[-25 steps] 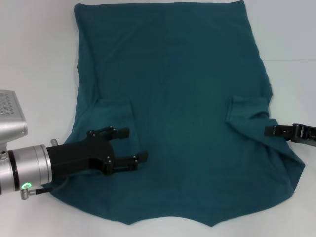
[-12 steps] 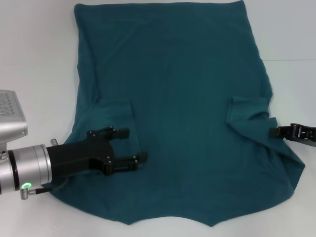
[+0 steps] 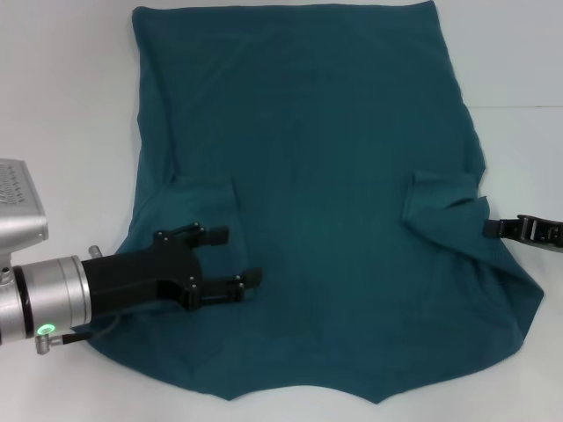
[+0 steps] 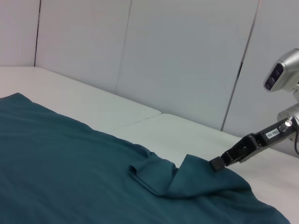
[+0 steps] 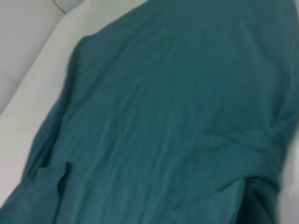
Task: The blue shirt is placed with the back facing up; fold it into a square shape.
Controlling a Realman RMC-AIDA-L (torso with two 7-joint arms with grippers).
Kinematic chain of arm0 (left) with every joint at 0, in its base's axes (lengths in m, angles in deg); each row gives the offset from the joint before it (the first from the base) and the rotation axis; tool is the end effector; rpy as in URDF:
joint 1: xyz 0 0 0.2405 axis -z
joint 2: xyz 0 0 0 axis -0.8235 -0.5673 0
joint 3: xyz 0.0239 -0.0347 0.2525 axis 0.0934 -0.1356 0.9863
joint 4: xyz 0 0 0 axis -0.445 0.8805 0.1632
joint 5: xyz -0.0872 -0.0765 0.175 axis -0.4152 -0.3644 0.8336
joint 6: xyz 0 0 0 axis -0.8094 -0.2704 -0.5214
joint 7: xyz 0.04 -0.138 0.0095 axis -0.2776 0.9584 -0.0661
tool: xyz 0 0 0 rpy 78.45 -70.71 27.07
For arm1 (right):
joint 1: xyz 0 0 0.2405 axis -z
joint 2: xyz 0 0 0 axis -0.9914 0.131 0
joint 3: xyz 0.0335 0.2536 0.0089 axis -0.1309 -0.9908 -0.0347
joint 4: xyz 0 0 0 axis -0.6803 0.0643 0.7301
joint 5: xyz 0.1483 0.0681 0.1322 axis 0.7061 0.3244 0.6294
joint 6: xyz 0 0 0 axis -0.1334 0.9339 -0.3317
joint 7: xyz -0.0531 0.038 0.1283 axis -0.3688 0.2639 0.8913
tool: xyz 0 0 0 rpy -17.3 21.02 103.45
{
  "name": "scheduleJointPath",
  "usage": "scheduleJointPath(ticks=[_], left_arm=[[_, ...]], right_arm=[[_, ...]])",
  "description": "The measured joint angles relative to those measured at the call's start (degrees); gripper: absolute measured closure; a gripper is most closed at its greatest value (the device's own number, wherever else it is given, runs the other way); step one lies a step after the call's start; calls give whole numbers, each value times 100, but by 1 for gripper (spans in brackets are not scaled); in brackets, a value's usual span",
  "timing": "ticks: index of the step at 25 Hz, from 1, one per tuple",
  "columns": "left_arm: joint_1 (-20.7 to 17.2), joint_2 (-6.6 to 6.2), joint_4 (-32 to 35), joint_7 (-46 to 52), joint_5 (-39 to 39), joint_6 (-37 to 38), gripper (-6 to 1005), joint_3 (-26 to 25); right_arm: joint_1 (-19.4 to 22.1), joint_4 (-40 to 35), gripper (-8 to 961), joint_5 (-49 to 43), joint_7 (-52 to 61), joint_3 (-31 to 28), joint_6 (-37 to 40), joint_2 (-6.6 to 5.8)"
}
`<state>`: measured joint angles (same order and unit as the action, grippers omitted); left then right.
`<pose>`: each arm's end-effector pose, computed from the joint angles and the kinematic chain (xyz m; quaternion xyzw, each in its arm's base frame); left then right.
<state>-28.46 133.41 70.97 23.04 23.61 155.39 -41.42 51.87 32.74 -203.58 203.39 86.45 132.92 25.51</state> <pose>-0.2666 0.3201 -0.0329 -0.9265 -0.2197 -0.2515 0.1732 0.3341 0.3646 0.0277 -0.7604 0.5719 0.1933 0.2396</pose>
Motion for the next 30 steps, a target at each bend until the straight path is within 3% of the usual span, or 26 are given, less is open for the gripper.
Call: scheduleJointPath(ticks=[13,22,28,30], left_arm=[[43,0,-24,0,-5,-30,113,-13],[45,0,-27,-6,-5,-69,114,-25],[45,0,-26,-9,-5,-82,114,-24],[42,0,-21,-9,-5,-82,114,-24]], right_arm=[[-346,26,953,235,-516,96,521,112],[-457,34,953,218,-662,271,464,372],[-414,40,940,210,-713,683,530,354],[-380,31,850,211,-728,673,616,324]])
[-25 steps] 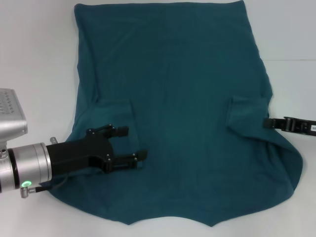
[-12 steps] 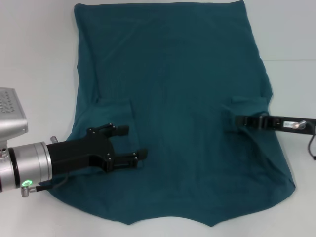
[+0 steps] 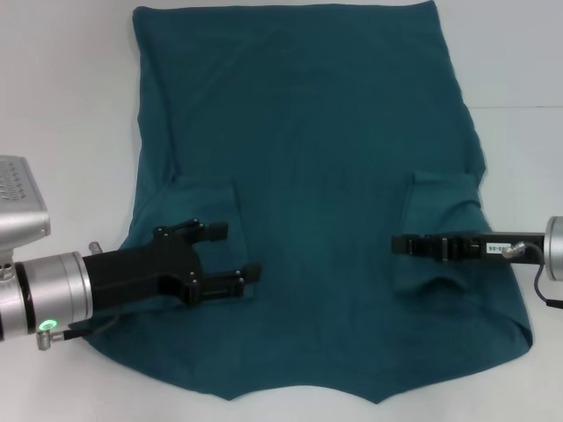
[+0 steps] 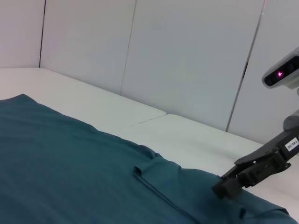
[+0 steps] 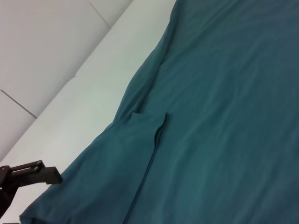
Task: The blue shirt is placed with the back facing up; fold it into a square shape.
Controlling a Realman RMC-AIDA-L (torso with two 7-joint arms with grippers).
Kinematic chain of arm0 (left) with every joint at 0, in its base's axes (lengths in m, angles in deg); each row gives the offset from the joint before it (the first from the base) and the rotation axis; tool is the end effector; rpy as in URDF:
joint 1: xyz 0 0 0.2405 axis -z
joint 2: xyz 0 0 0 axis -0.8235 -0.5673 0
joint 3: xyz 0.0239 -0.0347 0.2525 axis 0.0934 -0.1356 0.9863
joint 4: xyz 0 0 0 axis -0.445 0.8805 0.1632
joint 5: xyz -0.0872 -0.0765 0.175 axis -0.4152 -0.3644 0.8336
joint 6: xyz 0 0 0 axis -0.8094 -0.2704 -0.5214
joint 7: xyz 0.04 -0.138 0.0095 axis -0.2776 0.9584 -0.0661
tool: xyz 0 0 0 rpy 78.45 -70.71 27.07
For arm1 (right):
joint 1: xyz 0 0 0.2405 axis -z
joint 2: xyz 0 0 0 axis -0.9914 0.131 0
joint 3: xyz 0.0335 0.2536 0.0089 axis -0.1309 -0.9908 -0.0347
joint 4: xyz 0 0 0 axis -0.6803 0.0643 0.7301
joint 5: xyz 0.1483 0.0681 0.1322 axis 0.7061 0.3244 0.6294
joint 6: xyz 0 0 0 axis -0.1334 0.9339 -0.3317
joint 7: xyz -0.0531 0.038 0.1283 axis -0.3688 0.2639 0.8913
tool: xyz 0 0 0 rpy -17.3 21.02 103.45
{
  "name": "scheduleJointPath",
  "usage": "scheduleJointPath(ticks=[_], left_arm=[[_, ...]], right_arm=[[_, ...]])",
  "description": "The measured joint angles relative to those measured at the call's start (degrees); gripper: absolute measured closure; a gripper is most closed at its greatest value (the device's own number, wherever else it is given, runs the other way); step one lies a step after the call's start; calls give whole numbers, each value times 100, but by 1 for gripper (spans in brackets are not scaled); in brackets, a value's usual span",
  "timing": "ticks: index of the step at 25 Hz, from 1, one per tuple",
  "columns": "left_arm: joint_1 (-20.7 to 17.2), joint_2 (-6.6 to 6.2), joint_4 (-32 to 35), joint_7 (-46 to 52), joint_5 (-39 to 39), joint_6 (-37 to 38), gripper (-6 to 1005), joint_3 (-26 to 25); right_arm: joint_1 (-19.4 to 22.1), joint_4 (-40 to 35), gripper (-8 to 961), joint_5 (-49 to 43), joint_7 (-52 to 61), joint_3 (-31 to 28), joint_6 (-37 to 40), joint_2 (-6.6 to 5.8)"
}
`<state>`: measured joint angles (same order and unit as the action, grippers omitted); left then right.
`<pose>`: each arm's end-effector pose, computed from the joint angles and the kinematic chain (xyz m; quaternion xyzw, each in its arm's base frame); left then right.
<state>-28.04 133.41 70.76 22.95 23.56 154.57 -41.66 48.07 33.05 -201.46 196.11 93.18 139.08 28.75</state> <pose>-0.2661 0.3233 -0.0328 -0.9257 -0.2199 -0.2502 0.1791 0.2803 0.3637 -0.0172 -0.8448 0.4826 0.1817 0.1430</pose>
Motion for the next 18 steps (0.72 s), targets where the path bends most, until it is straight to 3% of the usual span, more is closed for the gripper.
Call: scheduleJointPath(ticks=[9,18], left_arm=[[-32,0,27,0,0,-7,114,-82],[-33,0,25,85,-25,49,113,-656]], right_arm=[[30,-71,470,41,-42,-366,187,-68],[43,-53,257,567,-573,-492,211,-9]])
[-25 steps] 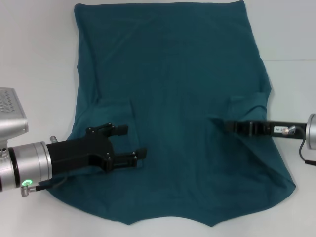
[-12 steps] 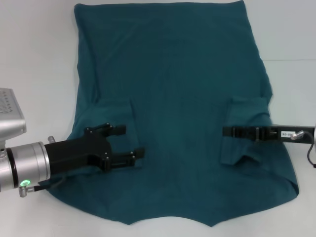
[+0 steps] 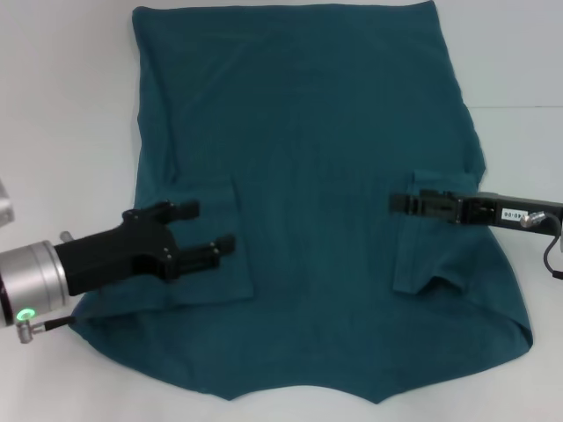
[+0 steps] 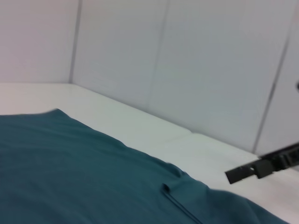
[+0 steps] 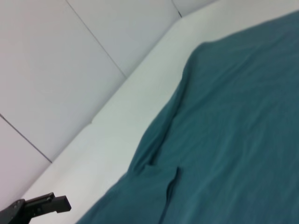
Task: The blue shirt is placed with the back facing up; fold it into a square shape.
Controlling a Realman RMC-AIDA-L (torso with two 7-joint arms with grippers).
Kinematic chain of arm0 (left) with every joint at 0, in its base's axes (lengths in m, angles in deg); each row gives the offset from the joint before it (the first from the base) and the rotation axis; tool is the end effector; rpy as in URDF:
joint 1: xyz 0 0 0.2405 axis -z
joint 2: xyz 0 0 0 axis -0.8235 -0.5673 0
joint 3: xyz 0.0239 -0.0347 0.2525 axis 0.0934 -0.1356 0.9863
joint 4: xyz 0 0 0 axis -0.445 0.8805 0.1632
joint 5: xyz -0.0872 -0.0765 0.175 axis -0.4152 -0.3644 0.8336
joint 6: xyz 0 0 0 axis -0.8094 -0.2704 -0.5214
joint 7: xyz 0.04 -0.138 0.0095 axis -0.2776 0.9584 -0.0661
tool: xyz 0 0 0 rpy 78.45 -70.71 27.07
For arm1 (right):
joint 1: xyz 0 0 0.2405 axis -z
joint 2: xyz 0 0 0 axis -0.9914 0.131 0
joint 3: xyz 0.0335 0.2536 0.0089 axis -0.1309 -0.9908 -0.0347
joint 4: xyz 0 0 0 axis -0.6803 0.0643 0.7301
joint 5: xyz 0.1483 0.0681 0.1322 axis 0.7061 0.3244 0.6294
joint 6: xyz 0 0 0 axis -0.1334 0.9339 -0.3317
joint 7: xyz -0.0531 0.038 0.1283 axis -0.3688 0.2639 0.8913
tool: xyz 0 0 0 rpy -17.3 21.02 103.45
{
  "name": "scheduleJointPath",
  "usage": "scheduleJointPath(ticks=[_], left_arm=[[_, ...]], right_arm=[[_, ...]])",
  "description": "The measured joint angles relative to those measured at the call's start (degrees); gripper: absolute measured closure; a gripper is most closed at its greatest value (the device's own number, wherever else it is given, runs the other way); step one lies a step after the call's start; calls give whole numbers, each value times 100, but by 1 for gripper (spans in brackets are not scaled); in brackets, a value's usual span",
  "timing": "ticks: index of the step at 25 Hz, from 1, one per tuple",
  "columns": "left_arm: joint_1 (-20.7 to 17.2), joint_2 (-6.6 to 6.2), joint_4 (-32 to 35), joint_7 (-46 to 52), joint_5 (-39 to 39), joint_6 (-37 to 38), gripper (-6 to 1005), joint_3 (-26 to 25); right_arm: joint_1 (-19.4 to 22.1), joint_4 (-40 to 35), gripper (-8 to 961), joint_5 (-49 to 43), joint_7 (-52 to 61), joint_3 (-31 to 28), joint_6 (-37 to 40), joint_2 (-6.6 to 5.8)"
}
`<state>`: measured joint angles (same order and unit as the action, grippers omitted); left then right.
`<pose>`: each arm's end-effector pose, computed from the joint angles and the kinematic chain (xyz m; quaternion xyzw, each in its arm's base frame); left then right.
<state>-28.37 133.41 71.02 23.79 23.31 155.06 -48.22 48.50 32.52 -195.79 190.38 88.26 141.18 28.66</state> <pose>-0.2758 0.3269 -0.0159 -0.9018 -0.2486 -0.2778 0.2187 0.2728 0.3715 0.0019 -0.8388 0.4520 0.2536 0.1669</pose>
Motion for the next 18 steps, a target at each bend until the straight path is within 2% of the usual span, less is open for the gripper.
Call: scheduleJointPath(ticks=[1,3,6,9,18], left_arm=[[-6,0,2,44,-1,5,113,-50],[-30,-20,18,199,-2,6,113,-131],[-100,-52,48,321,-3,-17,114,-166],[-271,-32,251,467,19,-102,117,-301],[-883,-13,849,901,175,-139,127,-676]], right_arm=[[5,20,233,65,-55,-1,-26,13],[11,33,36,149,-125,-10,-162,84],[7,12,25,166,-127,-33,-259,148],[-39,6,13,195,-128,-56,-365,206],[-78,45,13,535,-108,-57,-533,222]])
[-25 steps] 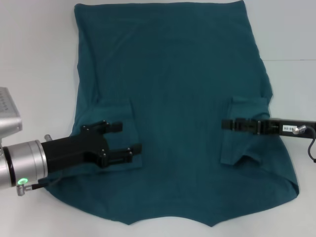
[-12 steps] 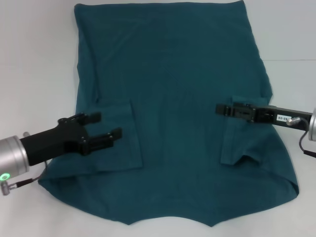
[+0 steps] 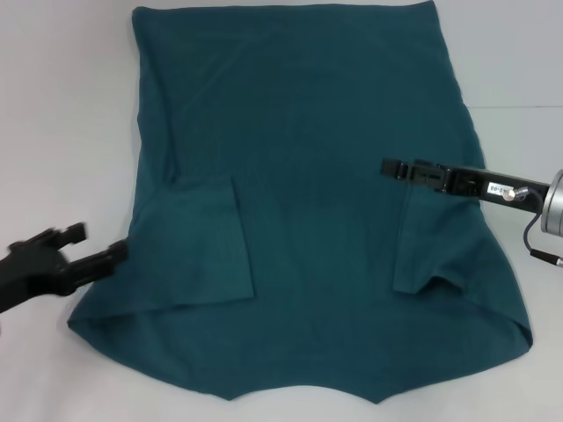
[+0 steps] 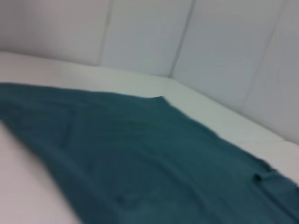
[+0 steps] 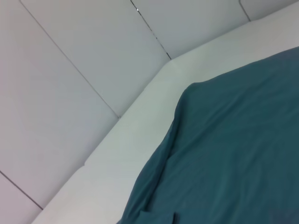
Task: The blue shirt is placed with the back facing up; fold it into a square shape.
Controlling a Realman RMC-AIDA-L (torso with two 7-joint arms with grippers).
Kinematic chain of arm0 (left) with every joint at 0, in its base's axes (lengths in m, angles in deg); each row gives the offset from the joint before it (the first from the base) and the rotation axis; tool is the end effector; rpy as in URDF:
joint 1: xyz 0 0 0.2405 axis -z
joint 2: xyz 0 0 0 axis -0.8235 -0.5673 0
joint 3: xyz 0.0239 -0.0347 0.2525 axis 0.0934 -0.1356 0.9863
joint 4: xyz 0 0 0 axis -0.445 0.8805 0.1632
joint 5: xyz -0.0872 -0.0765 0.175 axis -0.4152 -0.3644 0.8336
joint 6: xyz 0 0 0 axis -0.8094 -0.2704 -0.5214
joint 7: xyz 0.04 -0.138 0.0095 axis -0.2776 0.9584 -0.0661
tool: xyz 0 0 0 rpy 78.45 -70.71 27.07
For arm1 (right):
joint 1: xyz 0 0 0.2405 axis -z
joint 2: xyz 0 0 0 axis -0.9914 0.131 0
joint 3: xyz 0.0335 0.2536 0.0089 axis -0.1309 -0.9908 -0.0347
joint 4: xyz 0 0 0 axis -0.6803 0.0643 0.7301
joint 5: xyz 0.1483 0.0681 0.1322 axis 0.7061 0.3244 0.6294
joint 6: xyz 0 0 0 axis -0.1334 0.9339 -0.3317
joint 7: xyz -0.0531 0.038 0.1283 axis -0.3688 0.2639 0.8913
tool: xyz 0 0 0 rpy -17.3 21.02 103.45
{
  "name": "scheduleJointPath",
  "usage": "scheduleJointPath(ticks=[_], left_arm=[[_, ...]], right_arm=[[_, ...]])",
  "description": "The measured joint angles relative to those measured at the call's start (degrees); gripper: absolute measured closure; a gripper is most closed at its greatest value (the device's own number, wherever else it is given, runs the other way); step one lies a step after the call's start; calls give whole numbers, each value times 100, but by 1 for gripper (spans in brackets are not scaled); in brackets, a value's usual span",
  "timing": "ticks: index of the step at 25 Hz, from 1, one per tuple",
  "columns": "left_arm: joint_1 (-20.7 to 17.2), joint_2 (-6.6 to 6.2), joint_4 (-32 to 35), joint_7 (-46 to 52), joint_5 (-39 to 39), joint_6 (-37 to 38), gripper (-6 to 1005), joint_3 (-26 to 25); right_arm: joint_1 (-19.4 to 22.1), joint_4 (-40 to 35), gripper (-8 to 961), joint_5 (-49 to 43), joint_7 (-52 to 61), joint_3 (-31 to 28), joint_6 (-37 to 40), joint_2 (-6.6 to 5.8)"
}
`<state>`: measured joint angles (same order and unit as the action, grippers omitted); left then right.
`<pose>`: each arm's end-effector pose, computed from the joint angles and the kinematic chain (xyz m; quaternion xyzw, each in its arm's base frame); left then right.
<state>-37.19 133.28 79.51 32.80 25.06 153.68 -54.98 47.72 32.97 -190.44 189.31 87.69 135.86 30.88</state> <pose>-0.3357 0.2956 0.0309 -0.8421 -0.3578 -0.2582 0.3101 0.2625 0.3846 -0.0048 -0.8122 0.4604 0.2973 0.1997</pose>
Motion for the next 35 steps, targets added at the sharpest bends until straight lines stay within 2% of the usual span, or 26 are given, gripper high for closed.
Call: scheduleJointPath(ticks=[7,35], left_arm=[[-218,12,40,240,496,43,134,-386],[-361,40,-164,422,1003,32,164,-460]], right_arm=[[-68,0,13,22,41,40,0,2],[-32,0,12,21,-6,26,-2,-8]])
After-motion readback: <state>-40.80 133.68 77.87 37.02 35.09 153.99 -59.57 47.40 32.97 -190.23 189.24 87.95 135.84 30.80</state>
